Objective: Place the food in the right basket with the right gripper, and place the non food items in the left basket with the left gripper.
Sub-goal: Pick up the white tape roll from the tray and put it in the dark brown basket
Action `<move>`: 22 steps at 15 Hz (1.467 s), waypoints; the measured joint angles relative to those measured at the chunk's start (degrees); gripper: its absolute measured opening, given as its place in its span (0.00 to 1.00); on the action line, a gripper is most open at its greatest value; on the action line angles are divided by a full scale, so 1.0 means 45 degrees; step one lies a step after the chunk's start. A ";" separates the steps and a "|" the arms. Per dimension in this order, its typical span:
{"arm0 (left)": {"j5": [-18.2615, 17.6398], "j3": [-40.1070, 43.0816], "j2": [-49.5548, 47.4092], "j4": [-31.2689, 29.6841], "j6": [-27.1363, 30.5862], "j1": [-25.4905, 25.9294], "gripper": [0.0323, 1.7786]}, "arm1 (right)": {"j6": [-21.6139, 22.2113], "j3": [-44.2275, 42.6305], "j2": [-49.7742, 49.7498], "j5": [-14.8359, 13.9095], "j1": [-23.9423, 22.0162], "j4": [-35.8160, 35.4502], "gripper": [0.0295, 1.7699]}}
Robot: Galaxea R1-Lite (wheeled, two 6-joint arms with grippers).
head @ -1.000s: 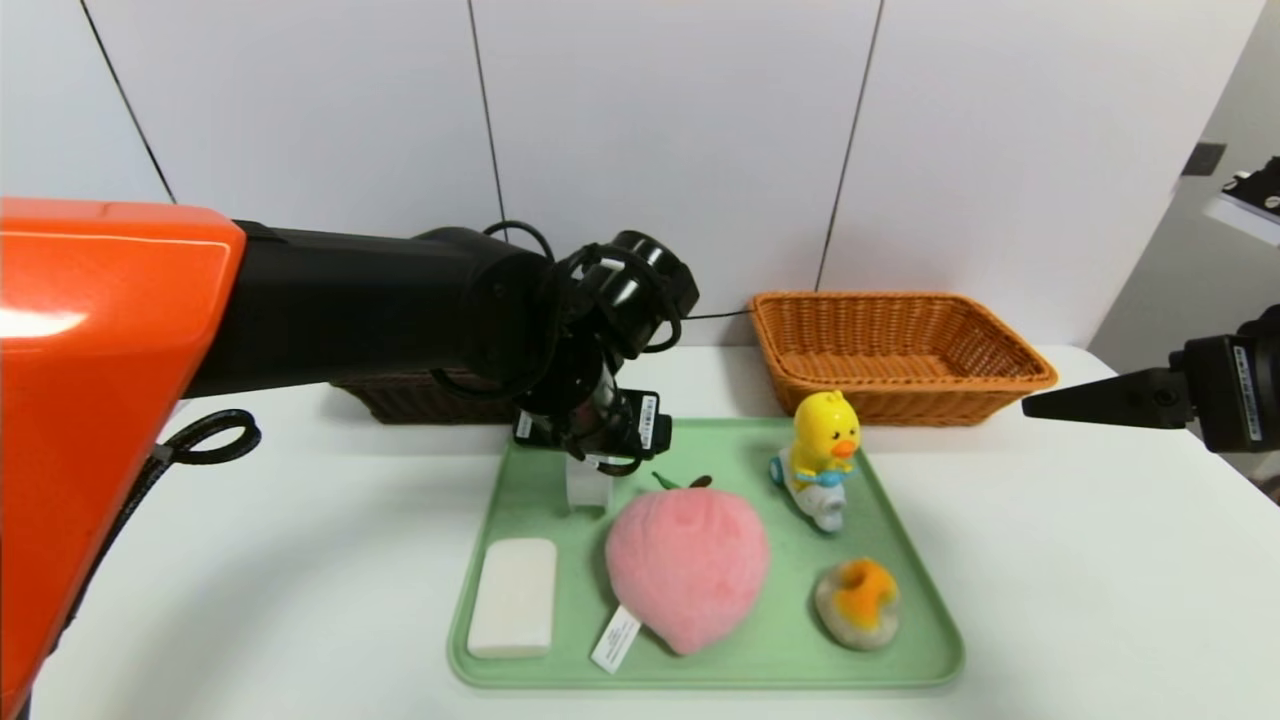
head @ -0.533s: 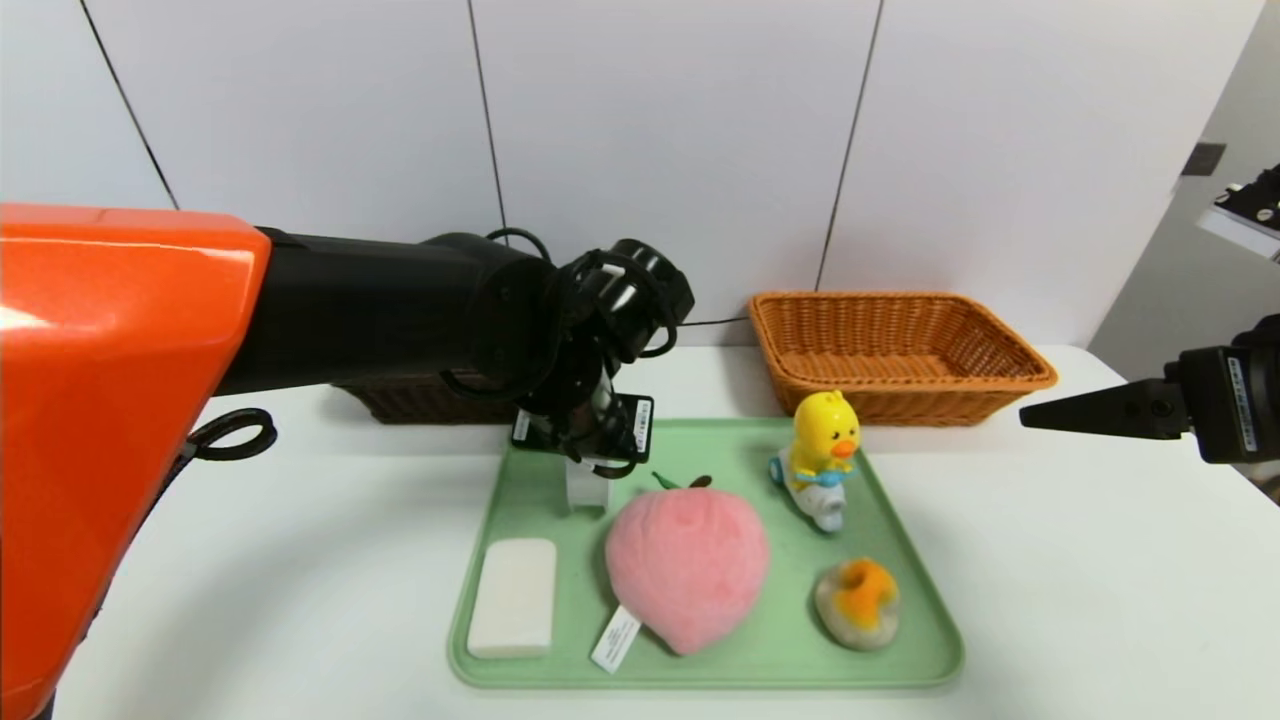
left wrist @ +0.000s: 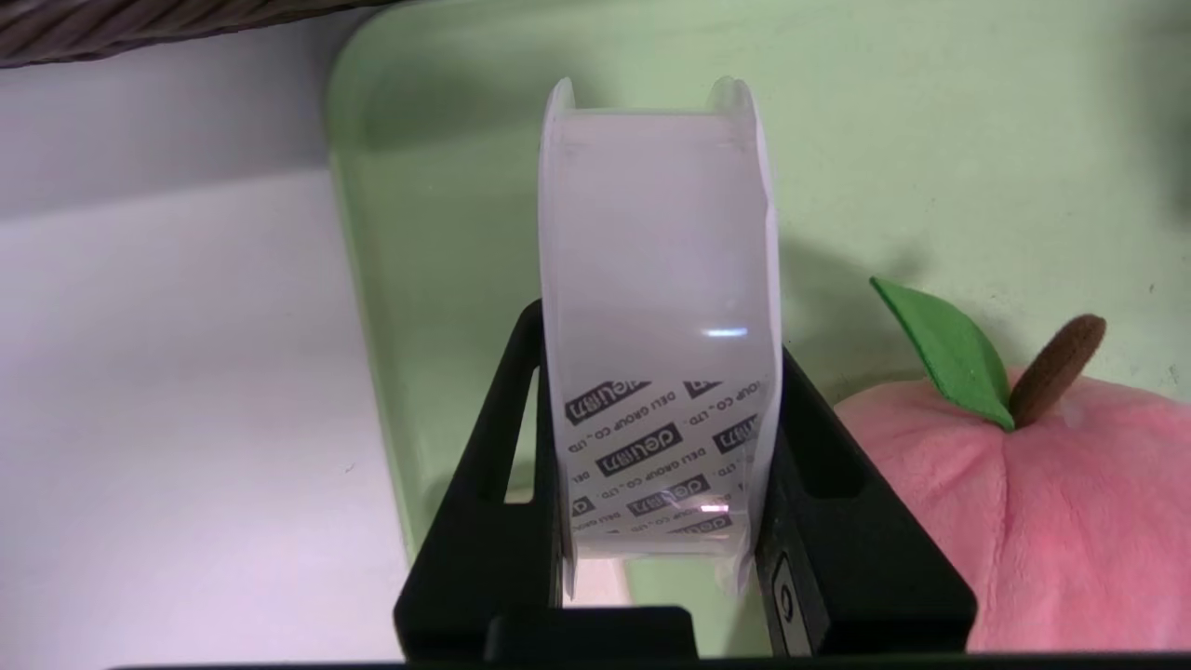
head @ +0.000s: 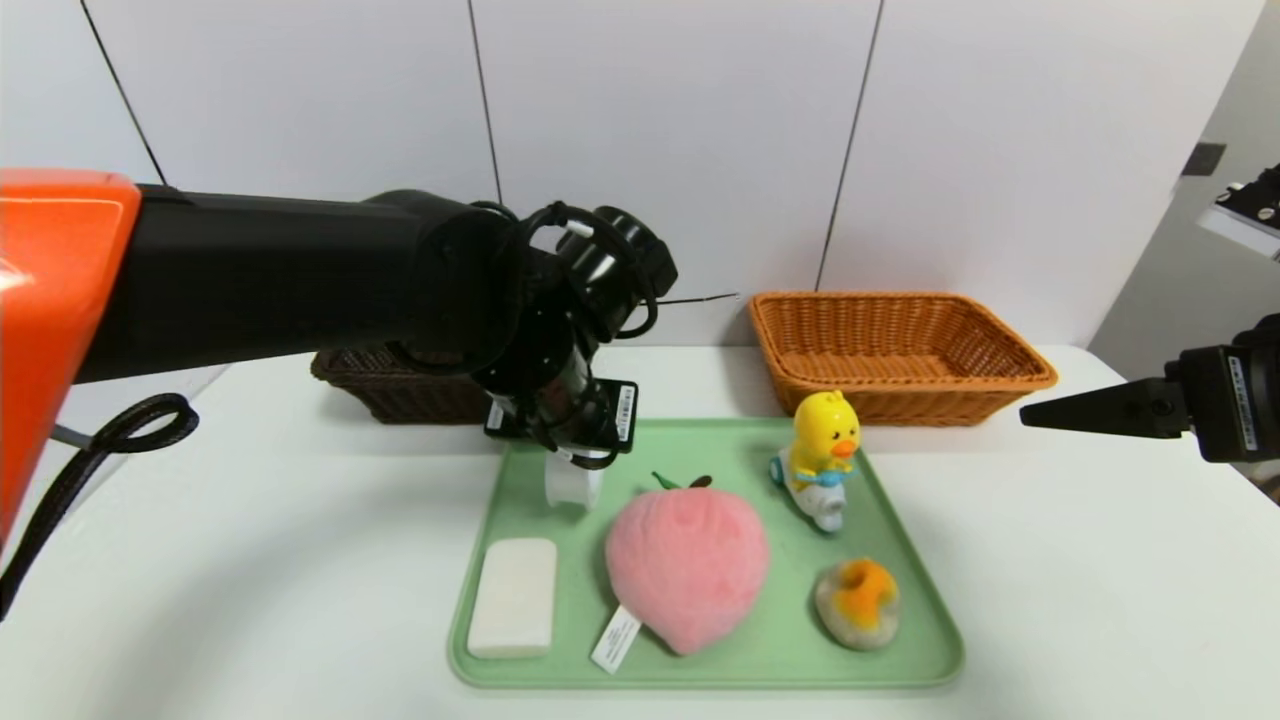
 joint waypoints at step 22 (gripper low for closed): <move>-0.0276 -0.2186 -0.0631 -0.3264 0.5730 0.6743 0.30 | -0.0084 0.0165 0.0146 -0.0024 0.0154 -0.0843 0.97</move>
